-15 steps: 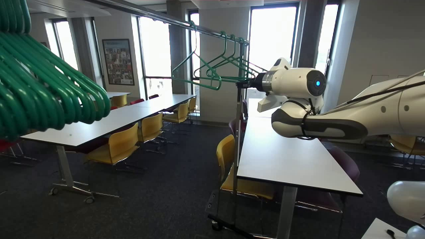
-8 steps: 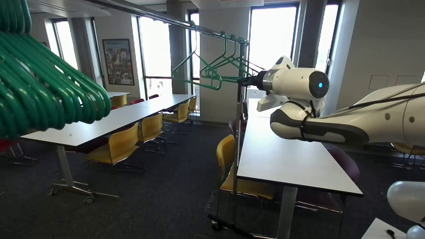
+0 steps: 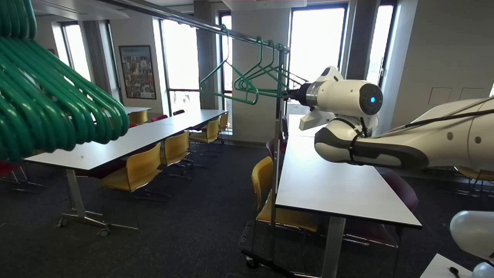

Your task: Put a hanger on the table

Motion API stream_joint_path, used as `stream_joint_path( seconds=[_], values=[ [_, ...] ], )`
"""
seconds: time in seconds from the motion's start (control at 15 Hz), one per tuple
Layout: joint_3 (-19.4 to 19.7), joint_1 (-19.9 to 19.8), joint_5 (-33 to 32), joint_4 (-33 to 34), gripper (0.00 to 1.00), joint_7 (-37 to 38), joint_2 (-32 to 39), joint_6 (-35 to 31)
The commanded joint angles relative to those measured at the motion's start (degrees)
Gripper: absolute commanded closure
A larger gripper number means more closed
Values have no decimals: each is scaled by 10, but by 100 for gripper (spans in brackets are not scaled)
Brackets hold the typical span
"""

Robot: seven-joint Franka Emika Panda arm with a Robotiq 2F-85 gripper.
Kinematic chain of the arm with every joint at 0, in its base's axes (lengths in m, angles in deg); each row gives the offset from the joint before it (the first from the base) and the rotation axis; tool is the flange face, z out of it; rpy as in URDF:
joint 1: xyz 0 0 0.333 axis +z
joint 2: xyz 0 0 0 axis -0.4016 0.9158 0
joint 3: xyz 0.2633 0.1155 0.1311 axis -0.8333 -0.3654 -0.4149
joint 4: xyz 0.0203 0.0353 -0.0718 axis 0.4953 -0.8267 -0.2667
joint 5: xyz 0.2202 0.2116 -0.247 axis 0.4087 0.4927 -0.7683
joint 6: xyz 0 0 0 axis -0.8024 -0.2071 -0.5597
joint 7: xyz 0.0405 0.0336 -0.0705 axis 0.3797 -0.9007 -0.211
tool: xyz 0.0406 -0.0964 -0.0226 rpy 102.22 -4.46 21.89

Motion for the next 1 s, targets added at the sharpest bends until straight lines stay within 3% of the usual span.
stream_joint_path(
  seconds=[0.0, 0.6, 0.93],
  values=[
    [5, 3, 21, -11, 100, -23, -12, -15],
    [10, 1, 20, -7, 98, -26, -20, -13],
    [51, 25, 16, 19, 98, -38, -31, -10]
  ],
)
